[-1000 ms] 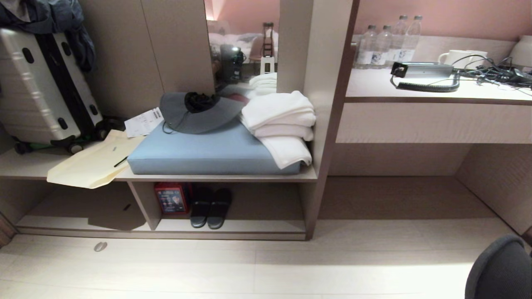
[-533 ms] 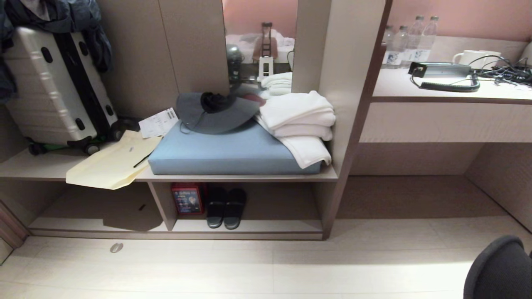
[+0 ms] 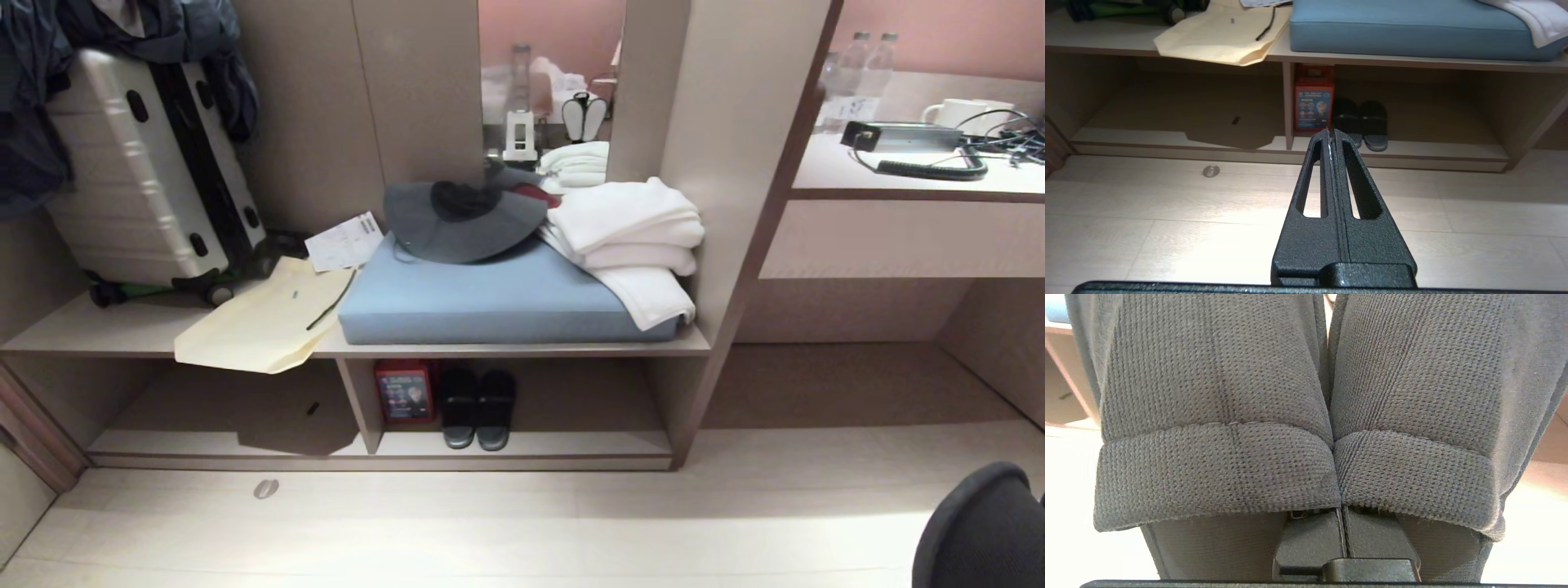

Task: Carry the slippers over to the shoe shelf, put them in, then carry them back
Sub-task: Place the slippers into the shoe cabinet

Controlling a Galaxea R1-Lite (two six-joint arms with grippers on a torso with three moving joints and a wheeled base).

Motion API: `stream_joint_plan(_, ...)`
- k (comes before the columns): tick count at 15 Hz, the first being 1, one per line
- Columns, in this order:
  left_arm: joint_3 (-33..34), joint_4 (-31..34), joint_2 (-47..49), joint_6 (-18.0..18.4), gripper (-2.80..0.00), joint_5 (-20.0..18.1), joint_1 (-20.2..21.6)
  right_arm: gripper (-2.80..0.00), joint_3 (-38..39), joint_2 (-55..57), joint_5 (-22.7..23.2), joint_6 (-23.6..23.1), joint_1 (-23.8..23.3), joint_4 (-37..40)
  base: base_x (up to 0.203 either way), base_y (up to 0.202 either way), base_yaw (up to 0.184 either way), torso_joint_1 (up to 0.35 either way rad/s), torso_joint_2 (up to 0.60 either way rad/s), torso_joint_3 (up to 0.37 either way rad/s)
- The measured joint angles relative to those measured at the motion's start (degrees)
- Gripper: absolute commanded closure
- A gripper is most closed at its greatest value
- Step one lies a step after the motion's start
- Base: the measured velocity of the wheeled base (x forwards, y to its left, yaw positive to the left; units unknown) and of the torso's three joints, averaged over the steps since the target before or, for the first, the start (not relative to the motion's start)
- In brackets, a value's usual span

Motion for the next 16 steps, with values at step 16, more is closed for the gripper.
stream_joint_plan(16,0.0,0.0,0.0,0.1,0.0,-0.1,0.0,0.0,0.0,0.0,-0.2,0.2,0.0,0.0,0.0,0.014,0.0,0.0,0.0,0.0)
